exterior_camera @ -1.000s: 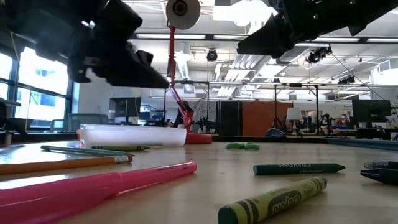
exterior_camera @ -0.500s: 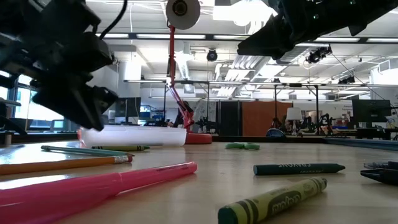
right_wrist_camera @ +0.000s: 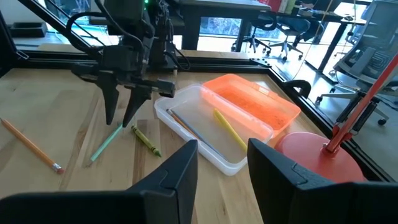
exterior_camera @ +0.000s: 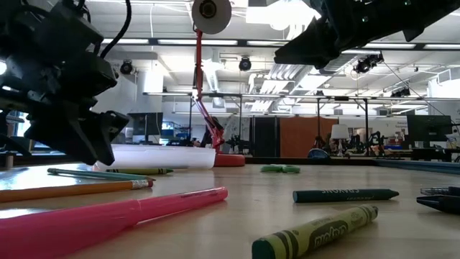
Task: Pick & place school supplies into a supply box
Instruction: Put the blue pencil into the orange supply box
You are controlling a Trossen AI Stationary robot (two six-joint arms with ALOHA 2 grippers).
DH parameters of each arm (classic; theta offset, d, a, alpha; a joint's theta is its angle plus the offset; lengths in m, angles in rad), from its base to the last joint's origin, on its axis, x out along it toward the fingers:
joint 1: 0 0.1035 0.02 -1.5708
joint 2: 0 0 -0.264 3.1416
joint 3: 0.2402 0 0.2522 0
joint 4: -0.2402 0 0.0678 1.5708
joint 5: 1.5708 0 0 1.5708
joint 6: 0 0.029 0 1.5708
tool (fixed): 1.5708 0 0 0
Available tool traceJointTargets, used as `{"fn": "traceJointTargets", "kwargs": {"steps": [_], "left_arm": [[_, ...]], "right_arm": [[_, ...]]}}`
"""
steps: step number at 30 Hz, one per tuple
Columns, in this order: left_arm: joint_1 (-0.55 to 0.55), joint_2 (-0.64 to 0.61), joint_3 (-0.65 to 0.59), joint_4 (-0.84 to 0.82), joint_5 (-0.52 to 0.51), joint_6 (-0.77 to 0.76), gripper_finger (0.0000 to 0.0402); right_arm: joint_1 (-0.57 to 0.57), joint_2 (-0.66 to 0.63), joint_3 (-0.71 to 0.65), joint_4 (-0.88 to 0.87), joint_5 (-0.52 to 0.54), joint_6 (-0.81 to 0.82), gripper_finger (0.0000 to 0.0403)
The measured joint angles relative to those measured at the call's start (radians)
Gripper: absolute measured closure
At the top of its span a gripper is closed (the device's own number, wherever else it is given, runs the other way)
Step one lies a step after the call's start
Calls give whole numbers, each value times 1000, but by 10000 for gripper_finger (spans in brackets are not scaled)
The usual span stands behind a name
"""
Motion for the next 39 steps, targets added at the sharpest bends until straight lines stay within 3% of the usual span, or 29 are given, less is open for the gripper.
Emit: {"fn": "traceJointTargets", "kwargs": {"steps": [14,21,33,39], "left_arm": [[0,34,-88,202,-11,5,243],[0,138,-90,280,34,5,243],[0,284,-63,373,19,-4,243],[-1,374,-62,496,-4,-8,287]], "right_arm": [[0,0,0,0,1,0,284],[0,0,0,0,1,0,284],[0,0,0,0,1,-1,284],[0,0,0,0,1,-1,284]]}}
